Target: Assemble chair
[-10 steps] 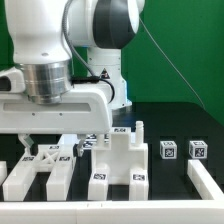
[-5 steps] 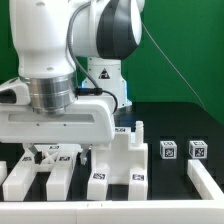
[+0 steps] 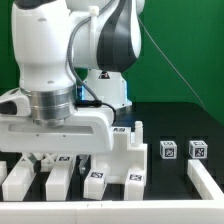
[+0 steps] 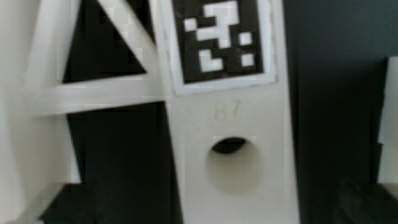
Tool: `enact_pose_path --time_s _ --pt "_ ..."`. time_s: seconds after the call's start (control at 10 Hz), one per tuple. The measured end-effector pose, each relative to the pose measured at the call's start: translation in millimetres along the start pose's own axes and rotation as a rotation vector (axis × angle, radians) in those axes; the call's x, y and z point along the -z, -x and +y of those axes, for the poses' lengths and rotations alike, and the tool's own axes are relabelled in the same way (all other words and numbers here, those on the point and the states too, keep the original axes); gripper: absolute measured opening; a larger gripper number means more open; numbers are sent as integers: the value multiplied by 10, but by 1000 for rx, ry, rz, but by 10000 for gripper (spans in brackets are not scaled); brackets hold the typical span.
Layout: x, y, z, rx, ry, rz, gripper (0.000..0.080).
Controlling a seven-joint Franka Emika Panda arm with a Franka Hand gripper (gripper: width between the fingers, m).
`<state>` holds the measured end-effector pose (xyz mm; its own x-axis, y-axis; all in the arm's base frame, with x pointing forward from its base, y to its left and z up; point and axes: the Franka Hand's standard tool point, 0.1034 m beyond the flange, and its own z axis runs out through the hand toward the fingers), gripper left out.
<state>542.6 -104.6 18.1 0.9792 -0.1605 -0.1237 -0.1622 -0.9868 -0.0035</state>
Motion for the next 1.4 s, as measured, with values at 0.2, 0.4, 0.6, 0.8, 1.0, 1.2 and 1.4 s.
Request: enact_pose_path --time_s 0.2,0.4,0.6,0.8,1.0,1.2,1.4 --pt "5 -23 -15 3 1 12 649" --pt "5 -23 -14 2 1 12 619" --pt "6 -24 -15 3 1 12 280" --pt "6 -24 -15 3 1 12 282" --pt "6 -24 -15 3 1 12 282" --pt "7 -24 -15 3 1 12 282" --pt "151 -12 -3 2 -9 -7 282"
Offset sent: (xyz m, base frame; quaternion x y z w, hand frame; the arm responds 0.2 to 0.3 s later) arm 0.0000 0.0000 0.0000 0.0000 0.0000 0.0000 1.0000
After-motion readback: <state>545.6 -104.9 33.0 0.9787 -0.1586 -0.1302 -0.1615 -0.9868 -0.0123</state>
